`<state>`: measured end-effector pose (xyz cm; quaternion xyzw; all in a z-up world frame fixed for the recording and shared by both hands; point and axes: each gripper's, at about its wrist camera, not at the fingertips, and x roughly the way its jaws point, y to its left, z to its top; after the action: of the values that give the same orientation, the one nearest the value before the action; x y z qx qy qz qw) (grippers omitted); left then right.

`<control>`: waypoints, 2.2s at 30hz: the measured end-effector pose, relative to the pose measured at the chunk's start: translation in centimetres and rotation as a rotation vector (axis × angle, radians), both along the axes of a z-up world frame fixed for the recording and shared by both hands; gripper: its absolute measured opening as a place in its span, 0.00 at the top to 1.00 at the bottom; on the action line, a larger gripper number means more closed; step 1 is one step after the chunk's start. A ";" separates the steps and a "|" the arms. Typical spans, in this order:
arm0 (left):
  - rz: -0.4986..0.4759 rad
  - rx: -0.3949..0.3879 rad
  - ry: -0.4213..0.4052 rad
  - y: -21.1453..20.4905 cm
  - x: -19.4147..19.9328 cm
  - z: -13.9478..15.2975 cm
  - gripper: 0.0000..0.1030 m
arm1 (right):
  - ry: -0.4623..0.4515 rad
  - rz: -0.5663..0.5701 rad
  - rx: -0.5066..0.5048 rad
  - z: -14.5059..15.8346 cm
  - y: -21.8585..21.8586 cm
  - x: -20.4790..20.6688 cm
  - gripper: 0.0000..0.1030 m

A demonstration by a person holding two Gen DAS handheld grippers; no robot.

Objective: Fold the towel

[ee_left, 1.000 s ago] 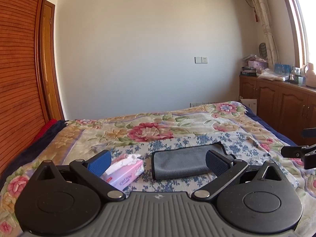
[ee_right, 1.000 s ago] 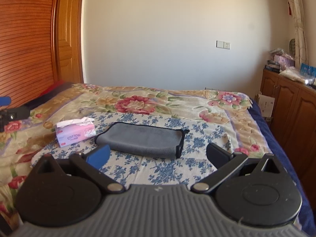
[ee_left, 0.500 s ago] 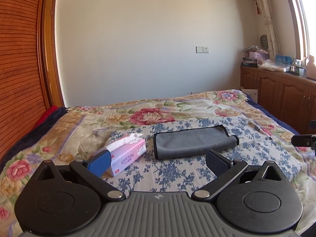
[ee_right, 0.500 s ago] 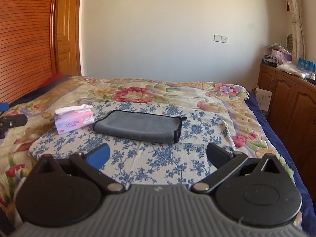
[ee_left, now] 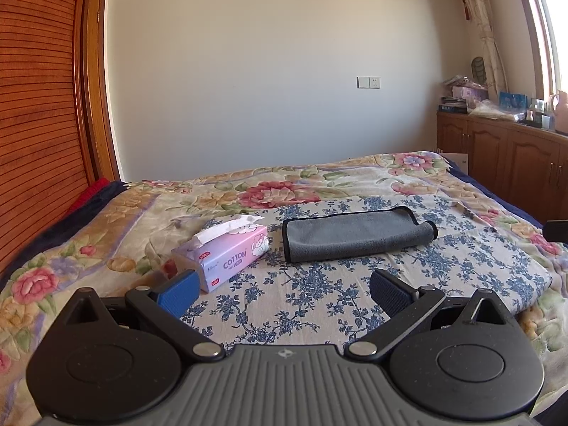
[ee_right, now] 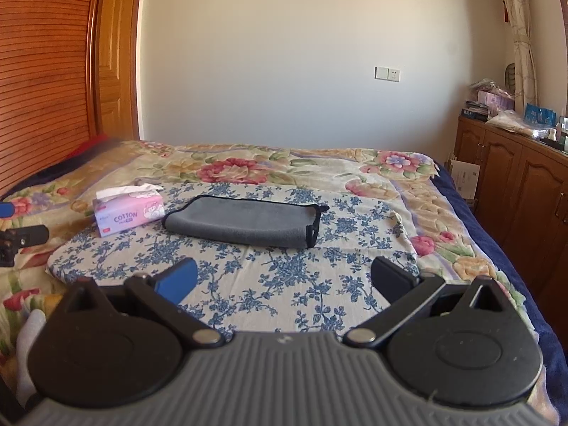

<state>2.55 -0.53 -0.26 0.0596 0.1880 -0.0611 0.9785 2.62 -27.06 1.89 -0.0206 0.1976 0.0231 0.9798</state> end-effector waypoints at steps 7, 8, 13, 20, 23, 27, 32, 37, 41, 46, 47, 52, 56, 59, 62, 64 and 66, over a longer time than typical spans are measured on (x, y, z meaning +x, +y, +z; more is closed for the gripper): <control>0.011 -0.001 -0.037 0.1 -0.1 -0.5 0.00 | -0.042 -0.028 0.013 -0.4 -0.5 -0.6 0.00; 0.013 -0.002 -0.037 0.1 -0.1 -0.6 0.00 | -0.046 -0.031 0.019 -0.4 -0.7 -0.6 0.00; 0.010 0.003 -0.059 0.1 -0.1 -0.4 0.00 | -0.066 -0.051 0.037 -0.4 -1.0 -0.8 0.00; 0.047 -0.017 -0.079 0.7 -0.2 -0.2 0.00 | -0.103 -0.066 0.028 -0.5 -1.0 -1.1 0.00; 0.051 -0.033 -0.081 1.0 -0.2 -0.2 0.00 | -0.111 -0.074 0.029 -0.4 -1.1 -1.1 0.00; 0.056 -0.039 -0.090 1.2 -0.3 -0.1 0.00 | -0.117 -0.079 0.026 -0.4 -1.1 -1.1 0.00; 0.057 -0.039 -0.094 1.2 -0.4 -0.1 0.00 | -0.120 -0.078 0.018 -0.5 -1.0 -1.2 0.00; 0.055 -0.039 -0.094 1.3 -0.4 0.0 0.00 | -0.121 -0.080 0.018 -0.5 -1.0 -1.2 0.00; 0.051 -0.038 -0.097 1.3 -0.3 0.1 0.00 | -0.121 -0.080 0.018 -0.5 -1.0 -1.1 0.00; 0.050 -0.036 -0.097 1.2 -0.3 0.1 0.00 | -0.123 -0.081 0.014 -0.5 -1.1 -1.2 0.00; 0.049 -0.035 -0.098 1.2 -0.3 0.1 0.00 | -0.123 -0.081 0.015 -0.5 -1.0 -1.2 0.00; 0.040 -0.024 -0.104 1.0 -0.6 0.1 0.00 | -0.123 -0.084 0.017 -0.4 -1.1 -1.2 0.00; 0.039 -0.020 -0.106 0.9 -0.7 0.1 0.00 | -0.123 -0.084 0.018 -0.4 -1.1 -1.2 0.00; 0.040 -0.021 -0.106 0.9 -0.7 0.1 0.00 | -0.123 -0.084 0.018 -0.5 -1.1 -1.2 0.00; 0.038 -0.021 -0.106 0.9 -0.7 0.1 0.00 | -0.123 -0.084 0.018 -0.4 -1.1 -1.3 0.00; 0.039 -0.020 -0.106 0.9 -0.7 0.1 0.00 | -0.123 -0.084 0.017 -0.4 -1.1 -1.3 0.00; 0.039 -0.020 -0.106 0.9 -0.7 0.1 0.00 | -0.123 -0.084 0.017 -0.4 -1.1 -1.3 0.00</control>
<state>1.88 0.41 -0.17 0.0493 0.1365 -0.0407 0.9886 1.36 -28.20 1.47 -0.0053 0.1374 -0.0176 0.9903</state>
